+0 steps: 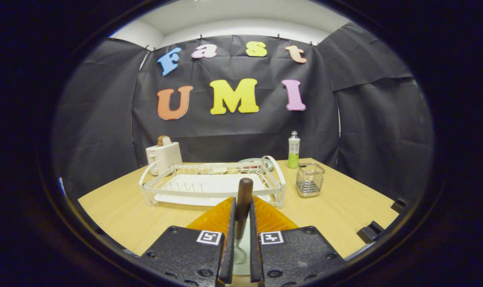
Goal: Take the plate from the dish rack, then take the spoon from the basket and place it into the plate.
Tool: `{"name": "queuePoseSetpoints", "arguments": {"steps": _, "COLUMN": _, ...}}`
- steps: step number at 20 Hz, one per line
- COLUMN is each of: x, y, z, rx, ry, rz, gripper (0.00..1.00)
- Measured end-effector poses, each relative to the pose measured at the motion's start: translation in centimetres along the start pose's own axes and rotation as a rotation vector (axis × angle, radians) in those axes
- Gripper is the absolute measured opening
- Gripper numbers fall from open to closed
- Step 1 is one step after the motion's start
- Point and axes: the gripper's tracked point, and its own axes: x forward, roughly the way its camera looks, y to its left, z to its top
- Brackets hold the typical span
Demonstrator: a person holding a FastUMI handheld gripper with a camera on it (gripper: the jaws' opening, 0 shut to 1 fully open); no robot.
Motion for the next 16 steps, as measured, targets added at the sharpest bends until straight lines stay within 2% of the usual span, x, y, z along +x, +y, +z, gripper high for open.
{"name": "queuePoseSetpoints", "arguments": {"steps": 10, "x": -4.8, "y": -2.7, "z": 5.1, "rx": -0.023, "ry": -0.144, "rz": -0.033, "gripper": 0.34}}
{"name": "queuePoseSetpoints", "arguments": {"steps": 16, "x": -7.8, "y": -3.3, "z": 6.7, "rx": -0.017, "ry": -0.144, "rz": -0.018, "gripper": 0.5}}
